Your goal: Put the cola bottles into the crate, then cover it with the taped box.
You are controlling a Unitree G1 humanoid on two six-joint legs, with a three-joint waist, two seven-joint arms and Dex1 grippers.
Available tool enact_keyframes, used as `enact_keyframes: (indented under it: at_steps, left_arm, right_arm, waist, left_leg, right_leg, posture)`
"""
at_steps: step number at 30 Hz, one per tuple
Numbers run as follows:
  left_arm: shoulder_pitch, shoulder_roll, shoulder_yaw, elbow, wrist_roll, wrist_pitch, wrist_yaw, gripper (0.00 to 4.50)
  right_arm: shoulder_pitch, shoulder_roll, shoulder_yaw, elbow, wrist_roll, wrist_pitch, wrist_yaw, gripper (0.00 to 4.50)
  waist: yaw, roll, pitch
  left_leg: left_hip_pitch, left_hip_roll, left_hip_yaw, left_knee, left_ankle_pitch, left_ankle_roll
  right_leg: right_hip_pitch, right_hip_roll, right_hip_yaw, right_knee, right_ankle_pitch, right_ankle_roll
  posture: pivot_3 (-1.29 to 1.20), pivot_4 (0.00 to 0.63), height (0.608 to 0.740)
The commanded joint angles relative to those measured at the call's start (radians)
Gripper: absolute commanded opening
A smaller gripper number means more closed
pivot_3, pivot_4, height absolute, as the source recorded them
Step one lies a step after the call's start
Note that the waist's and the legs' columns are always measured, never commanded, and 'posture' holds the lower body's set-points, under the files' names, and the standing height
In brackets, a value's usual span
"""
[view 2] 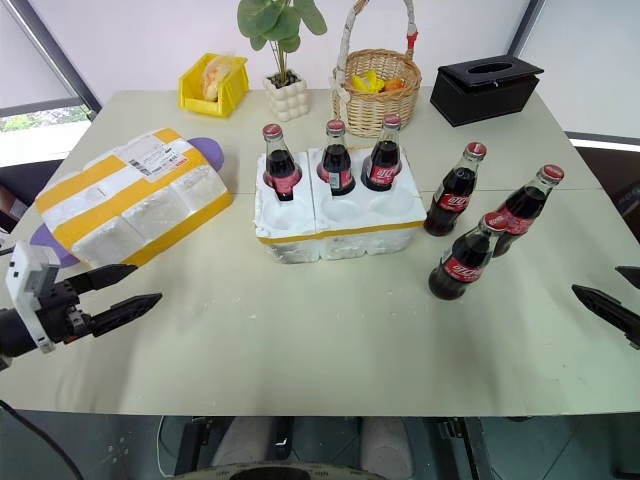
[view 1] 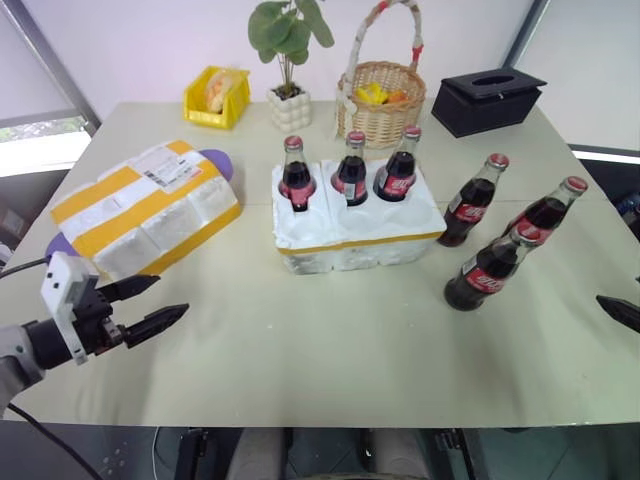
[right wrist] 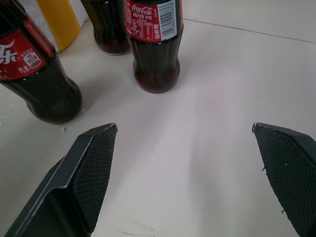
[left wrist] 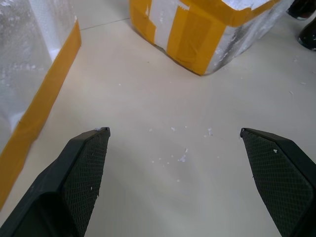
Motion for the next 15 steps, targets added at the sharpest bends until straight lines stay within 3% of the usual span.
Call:
enact_keyframes:
  at_steps: [1,15]
  left_arm:
    - [-0.019,0.017,-0.006,0.013,0.024,-0.027,0.009,4.44]
    - [-0.048,0.025,-0.022,0.046,0.059,-0.032,0.002,4.44]
  right_arm:
    - [0.006,-0.001,-0.053,-0.032,0.019,0.005,-0.007,4.5]
    - [0.052,0.013,-0.087,-0.085,0.048,0.056,-0.011,4.5]
  waist:
    - [0.0,0.0,0.0]
    - [0.0,-0.001,0.0]
  left_leg:
    - [0.0,0.0,0.0,0.0,0.0,0.0]
    - [0.0,0.001,0.001,0.0,0.0,0.0]
  right_leg:
    - [0.0,0.0,0.0,0.0,0.0,0.0]
    - [0.0,0.001,0.001,0.001,0.0,0.0]
  posture:
    - [0.0,0.15,0.74]
    - [0.0,0.15,0.74]
